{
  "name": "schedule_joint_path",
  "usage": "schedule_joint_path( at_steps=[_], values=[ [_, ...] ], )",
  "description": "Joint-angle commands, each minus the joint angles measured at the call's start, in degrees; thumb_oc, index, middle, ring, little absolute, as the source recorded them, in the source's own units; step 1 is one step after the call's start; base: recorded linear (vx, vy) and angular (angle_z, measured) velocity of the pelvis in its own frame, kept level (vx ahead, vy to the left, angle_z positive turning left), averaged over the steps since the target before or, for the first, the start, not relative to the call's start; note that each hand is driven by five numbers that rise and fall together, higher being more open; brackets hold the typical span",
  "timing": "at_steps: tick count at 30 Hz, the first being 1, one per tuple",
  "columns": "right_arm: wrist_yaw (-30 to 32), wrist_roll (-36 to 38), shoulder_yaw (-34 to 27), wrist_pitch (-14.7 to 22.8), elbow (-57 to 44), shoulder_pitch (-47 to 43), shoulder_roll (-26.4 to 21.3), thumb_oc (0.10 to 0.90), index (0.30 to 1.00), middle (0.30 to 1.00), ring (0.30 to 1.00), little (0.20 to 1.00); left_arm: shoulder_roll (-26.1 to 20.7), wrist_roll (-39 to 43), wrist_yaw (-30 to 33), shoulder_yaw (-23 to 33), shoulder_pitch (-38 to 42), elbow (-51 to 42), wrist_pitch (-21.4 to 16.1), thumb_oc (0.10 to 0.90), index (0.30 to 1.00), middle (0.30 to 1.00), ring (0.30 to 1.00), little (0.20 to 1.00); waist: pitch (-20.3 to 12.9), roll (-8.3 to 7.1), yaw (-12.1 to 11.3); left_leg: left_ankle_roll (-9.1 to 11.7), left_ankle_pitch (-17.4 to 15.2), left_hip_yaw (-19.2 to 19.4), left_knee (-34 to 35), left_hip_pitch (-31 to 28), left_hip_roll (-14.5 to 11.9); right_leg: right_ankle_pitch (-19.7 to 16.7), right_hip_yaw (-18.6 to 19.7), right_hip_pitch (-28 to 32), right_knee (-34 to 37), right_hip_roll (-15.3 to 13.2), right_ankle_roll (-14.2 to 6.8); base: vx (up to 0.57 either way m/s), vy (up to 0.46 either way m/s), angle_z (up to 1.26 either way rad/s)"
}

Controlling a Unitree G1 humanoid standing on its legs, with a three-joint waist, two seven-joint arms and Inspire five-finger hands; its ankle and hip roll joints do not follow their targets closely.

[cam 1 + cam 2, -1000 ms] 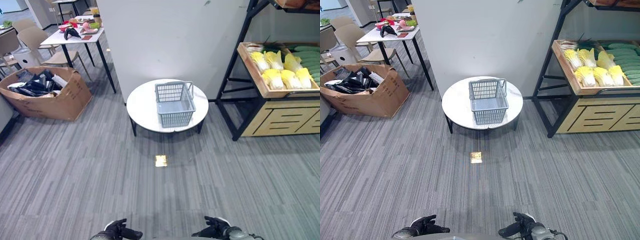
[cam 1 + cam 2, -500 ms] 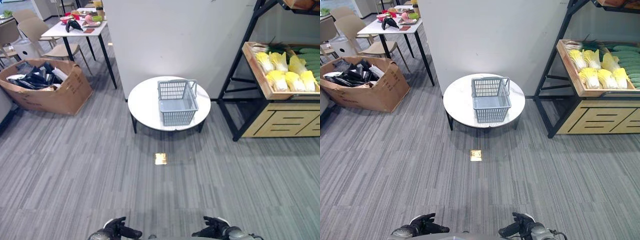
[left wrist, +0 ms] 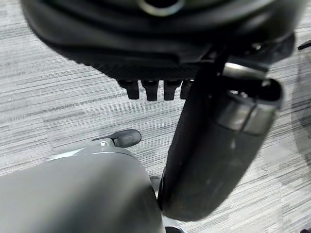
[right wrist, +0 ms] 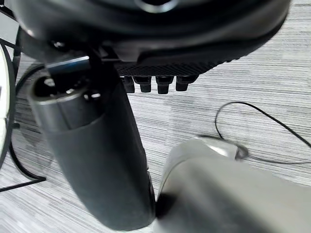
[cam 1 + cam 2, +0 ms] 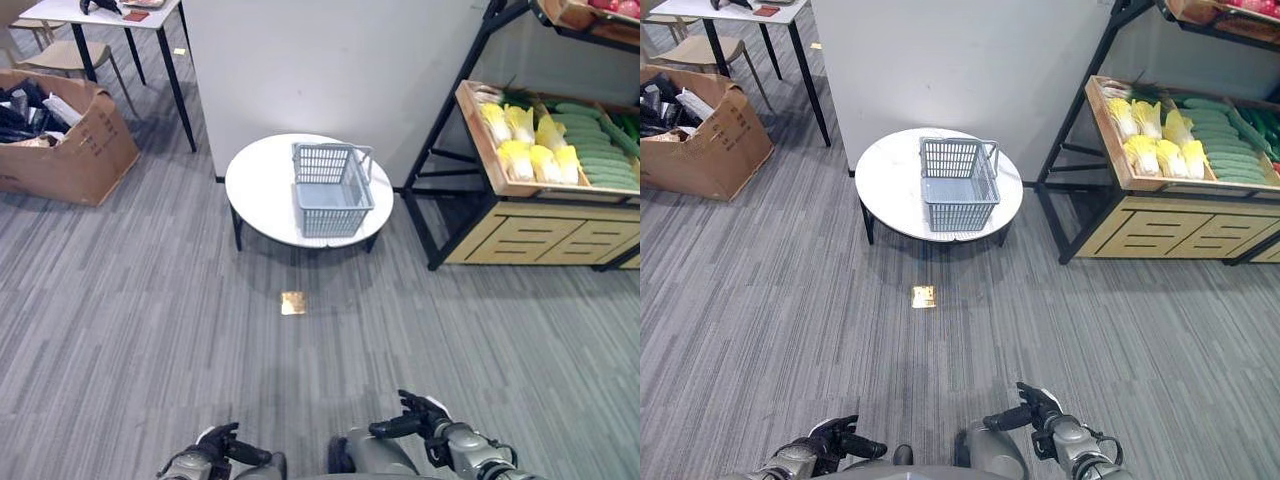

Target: Get the vegetables into the basket

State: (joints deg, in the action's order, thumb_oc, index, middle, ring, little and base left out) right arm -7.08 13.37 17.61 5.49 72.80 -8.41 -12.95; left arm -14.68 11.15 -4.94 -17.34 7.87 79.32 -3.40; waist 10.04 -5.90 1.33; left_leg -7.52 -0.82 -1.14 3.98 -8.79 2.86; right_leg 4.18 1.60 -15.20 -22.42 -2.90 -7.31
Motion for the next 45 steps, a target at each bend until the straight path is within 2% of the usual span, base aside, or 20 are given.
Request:
schedule_joint_path(
  at_steps=[1,5,7,8,12,19,21,22,25,26,27,28,29,30,31,32,33,35,40,45],
  values=[
    [1.7,0.1,1.0,-1.4,6.6,4.1,-1.6,0.9,1.0,1.0,1.0,1.0,0.7,-2.2,0.1,0.4,-0.3,2.4,-1.1,0.9,1.0,1.0,1.0,1.0,0.3,-0.98,2.6,5.7,-4.7,-4.3,1.0,-4.8,0.8,-17.6,1.4,-1.9,18.2,0.2,-3.5,0.28,-0.029,0.39],
    [1.2,-0.7,1.1,-1.8,8.0,5.1,-1.5,0.9,1.0,1.0,1.0,1.0,0.7,-1.9,0.4,0.9,-0.3,2.3,-1.3,0.9,1.0,1.0,1.0,1.0,0.4,-0.72,3.7,6.0,-6.0,-6.0,1.0,-5.9,0.4,-18.4,0.6,-2.1,21.2,0.6,-3.9,0.13,-0.04,0.54],
    [0.7,-2.6,1.8,-2.3,9.1,5.7,-1.7,0.9,1.0,1.0,1.0,1.0,0.7,-2.0,0.1,1.5,-0.8,2.6,-0.9,0.9,1.0,1.0,1.0,1.0,-1.6,-1.36,3.7,6.4,-6.5,-7.0,1.0,-6.8,0.7,-17.9,1.1,0.2,21.5,0.6,-1.8,0.14,-0.126,0.6],
    [0.7,-2.4,1.8,-2.4,9.2,5.7,-1.9,0.9,1.0,1.0,1.0,1.0,0.8,-1.9,0.1,1.7,-1.0,2.7,-0.8,0.9,1.0,1.0,1.0,1.0,-2.1,-1.23,3.8,6.6,-6.6,-7.3,1.0,-7.0,0.2,-17.8,1.3,0.6,21.6,0.9,-1.6,0.16,-0.13,0.58],
    [0.9,-0.8,1.3,-2.2,7.9,5.5,-2.4,0.9,1.0,1.0,1.0,1.0,1.3,-1.5,0.5,1.2,-0.7,2.7,-0.4,0.9,1.0,1.0,1.0,1.0,-3.6,0.21,5.0,8.9,-5.4,-9.1,0.5,-7.4,-3.2,-14.5,-0.5,0.2,18.2,2.6,0.1,0.17,-0.131,0.36],
    [0.7,0.3,1.1,-1.8,6.3,5.5,-2.8,0.9,1.0,1.0,1.0,1.0,1.8,-2.2,0.7,-0.3,0.0,2.1,-0.4,0.9,1.0,1.0,1.0,1.0,-4.4,1.94,6.8,11.3,-3.2,-9.8,0.2,-7.2,-6.3,-11.3,-3.2,0.0,15.6,2.9,1.1,0.12,-0.093,0.24],
    [0.7,0.3,1.1,-1.7,6.4,5.7,-3.4,0.9,1.0,1.0,1.0,1.0,1.8,-2.2,0.5,-1.0,0.2,1.1,-0.7,0.9,1.0,1.0,1.0,1.0,-4.6,2.91,7.3,13.1,-0.3,-9.2,-3.2,-5.5,-7.4,-9.9,-4.3,1.4,15.7,3.1,2.1,0.19,-0.147,0.3],
    [0.3,0.2,1.0,-1.7,6.5,6.0,-3.8,0.9,1.0,1.0,1.0,1.0,1.7,-0.4,-0.1,-0.8,0.2,-0.3,-0.9,0.9,1.0,1.0,1.0,1.0,-4.3,2.96,6.8,15.3,4.4,-8.6,-9.7,-2.6,-7.0,-9.9,-4.6,4.1,17.1,3.1,2.7,0.18,-0.143,0.31],
    [0.0,0.1,1.3,-1.7,6.3,6.4,-4.4,0.9,1.0,1.0,1.0,1.0,1.4,2.7,-0.6,-0.5,0.4,-2.6,-1.2,0.9,1.0,1.0,1.0,1.0,-2.8,2.2,5.3,16.5,8.1,-7.6,-18.5,1.6,-5.3,-9.5,-4.8,8.9,19.6,2.7,3.8,0.16,-0.107,0.35],
    [0.0,0.1,1.3,-1.7,6.3,6.4,-4.4,0.9,1.0,1.0,1.0,1.0,1.4,2.7,-0.6,-0.6,0.4,-2.6,-1.2,0.9,1.0,1.0,1.0,1.0,-2.8,2.2,5.3,16.5,8.0,-7.6,-18.7,1.6,-5.2,-9.5,-4.8,9.0,19.7,2.7,3.7,0.13,-0.048,-0.02],
    [0.0,0.1,0.9,-1.8,6.5,6.5,-4.8,0.9,1.0,1.0,1.0,1.0,1.4,2.7,-0.5,-0.9,0.8,-3.0,-1.1,0.9,1.0,1.0,1.0,1.0,-2.0,0.86,5.5,15.3,8.2,-0.1,-19.3,5.8,-7.6,-9.6,-5.1,11.1,20.8,0.6,3.6,0.13,-0.021,-0.13],
    [0.2,0.3,0.7,-2.0,6.9,6.4,-4.9,0.9,1.0,1.0,1.0,1.0,1.4,3.0,-0.5,-0.8,0.7,-2.8,-1.1,0.9,1.0,1.0,1.0,1.0,-1.9,0.43,4.7,14.4,5.8,1.5,-17.3,7.4,-7.2,-9.6,-4.5,12.0,21.5,0.2,3.2,0.14,-0.015,0.11],
    [0.2,0.3,0.6,-1.9,6.9,6.4,-4.9,0.9,1.0,1.0,1.0,1.0,1.4,3.0,-0.5,-0.8,0.7,-2.8,-1.1,0.9,1.0,1.0,1.0,1.0,-1.6,0.52,4.4,14.3,5.4,1.8,-17.6,7.0,-7.3,-9.5,-4.2,12.4,21.6,0.3,3.2,0.16,0.02,0.32],
    [0.2,0.3,0.6,-2.1,7.3,6.3,-4.9,0.9,1.0,1.0,1.0,1.0,1.5,2.9,-0.6,-0.6,0.6,-2.5,-1.2,0.9,1.0,1.0,1.0,1.0,-1.8,0.4,3.8,13.7,3.4,2.2,-13.5,8.3,-6.6,-9.3,-3.5,13.6,22.9,0.0,2.7,0.24,0.06,0.16],
    [0.1,-0.6,0.9,-2.4,7.7,6.2,-5.0,0.9,1.0,1.0,1.0,1.0,1.9,2.8,-0.3,-0.4,0.1,-1.9,-1.2,0.9,1.0,1.0,1.0,1.0,-2.4,0.68,3.0,13.6,2.2,1.3,-8.3,9.6,-6.5,-8.9,-2.5,14.8,24.1,-0.2,1.8,0.3,0.087,-0.04],
    [0.0,-1.2,1.4,-2.3,7.7,6.3,-5.0,0.9,1.0,1.0,1.0,1.0,2.1,3.1,-0.2,-0.2,-0.1,-1.7,-1.4,0.9,1.0,1.0,1.0,1.0,-2.6,1.09,2.2,13.6,4.0,0.2,-5.7,12.0,-6.4,-8.5,-1.7,15.7,24.9,0.0,1.7,0.28,0.088,-0.38],
    [0.0,-1.7,1.8,-2.1,7.7,6.2,-5.1,0.9,1.0,1.0,1.0,1.0,2.2,3.8,0.0,-0.2,-0.3,-1.8,-1.5,0.9,1.0,1.0,1.0,1.0,-2.6,1.37,1.4,13.6,5.3,-1.3,-4.4,13.3,-5.9,-8.0,-1.1,16.5,25.1,0.3,1.7,0.24,0.088,-0.46],
    [0.1,-2.8,2.7,-2.0,7.5,5.3,-5.4,0.9,1.0,1.0,1.0,1.0,2.3,4.4,0.0,0.0,-0.5,-1.2,-1.7,0.9,1.0,1.0,1.0,1.0,-2.6,1.51,0.5,13.3,4.5,-3.6,-5.8,12.8,-4.2,-6.7,1.1,17.6,25.0,0.8,1.8,0.21,0.107,-0.9],
    [-0.3,-0.8,2.0,-1.9,7.2,4.5,-4.6,0.9,1.0,1.0,1.0,1.0,1.8,2.6,0.0,0.4,-1.4,0.4,-1.5,0.9,1.0,1.0,1.0,1.0,-3.8,0.92,0.3,11.5,1.4,-0.9,-5.9,9.8,-4.0,-6.3,3.9,18.6,24.7,-0.3,1.0,0.12,0.128,-0.94],
    [-0.4,0.1,2.1,-1.9,7.0,3.8,-4.0,0.9,1.0,1.0,1.0,1.0,1.1,2.3,0.3,1.4,-1.6,1.1,-1.3,0.9,1.0,1.0,1.0,1.0,-4.3,0.57,-0.7,10.4,-0.1,-1.1,-5.7,8.0,-3.2,-6.4,5.3,18.7,24.4,-0.7,0.4,0.06,0.082,-0.12]
  ],
)
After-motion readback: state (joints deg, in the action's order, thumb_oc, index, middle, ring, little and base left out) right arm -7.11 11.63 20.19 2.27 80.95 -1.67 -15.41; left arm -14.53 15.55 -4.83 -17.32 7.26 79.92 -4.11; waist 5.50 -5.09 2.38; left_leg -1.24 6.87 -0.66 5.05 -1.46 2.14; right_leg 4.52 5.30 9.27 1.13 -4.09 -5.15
